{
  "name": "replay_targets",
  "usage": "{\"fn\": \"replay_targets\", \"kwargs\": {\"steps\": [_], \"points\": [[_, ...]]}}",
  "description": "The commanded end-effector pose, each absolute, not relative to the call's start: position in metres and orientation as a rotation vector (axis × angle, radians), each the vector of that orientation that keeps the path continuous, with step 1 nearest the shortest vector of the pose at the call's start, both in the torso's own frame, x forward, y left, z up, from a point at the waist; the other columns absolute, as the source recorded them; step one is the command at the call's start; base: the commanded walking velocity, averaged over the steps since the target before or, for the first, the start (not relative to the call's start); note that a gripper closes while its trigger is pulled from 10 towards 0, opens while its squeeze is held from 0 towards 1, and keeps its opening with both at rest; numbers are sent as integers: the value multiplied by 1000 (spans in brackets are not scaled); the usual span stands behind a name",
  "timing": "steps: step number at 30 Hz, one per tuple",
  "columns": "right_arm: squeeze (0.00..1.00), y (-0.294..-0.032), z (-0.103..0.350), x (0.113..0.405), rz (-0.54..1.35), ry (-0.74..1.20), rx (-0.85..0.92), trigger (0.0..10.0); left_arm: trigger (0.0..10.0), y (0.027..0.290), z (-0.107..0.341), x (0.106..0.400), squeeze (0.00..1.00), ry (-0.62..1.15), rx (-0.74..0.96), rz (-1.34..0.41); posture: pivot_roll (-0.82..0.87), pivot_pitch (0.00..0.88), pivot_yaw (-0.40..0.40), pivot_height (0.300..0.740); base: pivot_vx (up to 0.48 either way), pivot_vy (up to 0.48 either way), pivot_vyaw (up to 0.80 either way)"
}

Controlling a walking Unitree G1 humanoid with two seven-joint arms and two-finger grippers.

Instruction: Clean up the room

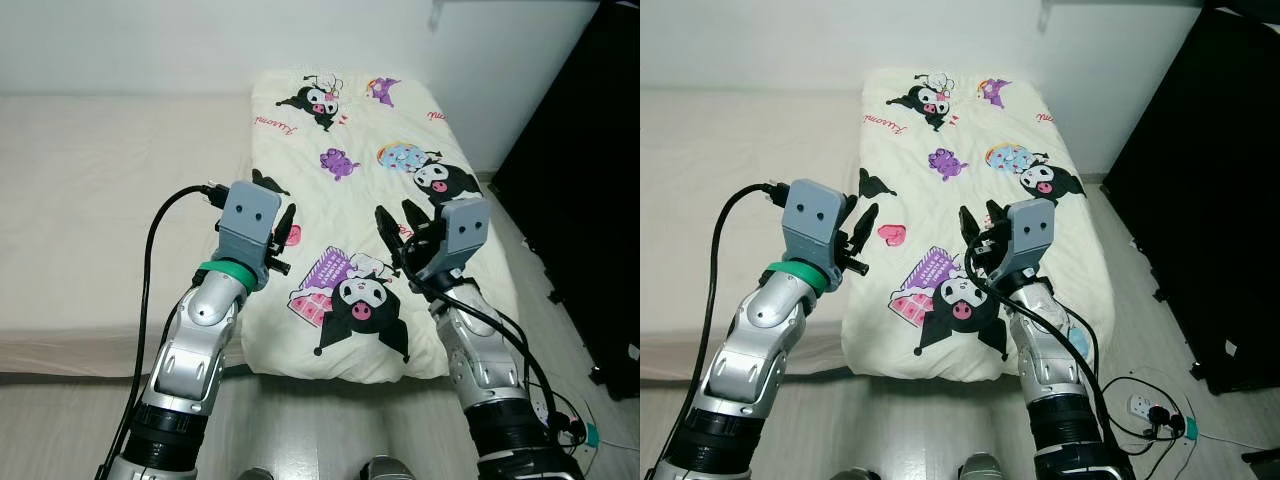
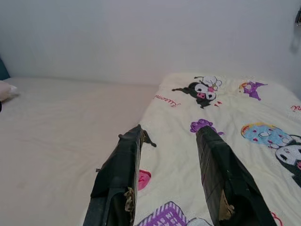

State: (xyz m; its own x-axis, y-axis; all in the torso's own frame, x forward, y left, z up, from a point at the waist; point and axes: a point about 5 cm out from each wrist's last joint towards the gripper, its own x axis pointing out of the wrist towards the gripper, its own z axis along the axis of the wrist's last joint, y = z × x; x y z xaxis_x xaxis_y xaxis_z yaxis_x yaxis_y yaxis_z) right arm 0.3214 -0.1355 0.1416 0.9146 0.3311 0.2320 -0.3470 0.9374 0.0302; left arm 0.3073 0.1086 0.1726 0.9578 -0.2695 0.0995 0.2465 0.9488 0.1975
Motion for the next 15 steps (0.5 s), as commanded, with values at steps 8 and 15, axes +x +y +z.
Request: {"fn": "replay_targets", "kwargs": {"steps": [8, 15], "points": [[0, -139, 136, 321, 337, -201, 70, 10000, 10000, 109, 169, 308, 0, -111, 168, -258, -7, 24, 6, 740, 0, 122, 0], [0, -138, 135, 321, 337, -200, 67, 10000, 10000, 110, 170, 308, 0, -118, 167, -252, -6, 29, 7, 740, 0, 394, 0]]}}
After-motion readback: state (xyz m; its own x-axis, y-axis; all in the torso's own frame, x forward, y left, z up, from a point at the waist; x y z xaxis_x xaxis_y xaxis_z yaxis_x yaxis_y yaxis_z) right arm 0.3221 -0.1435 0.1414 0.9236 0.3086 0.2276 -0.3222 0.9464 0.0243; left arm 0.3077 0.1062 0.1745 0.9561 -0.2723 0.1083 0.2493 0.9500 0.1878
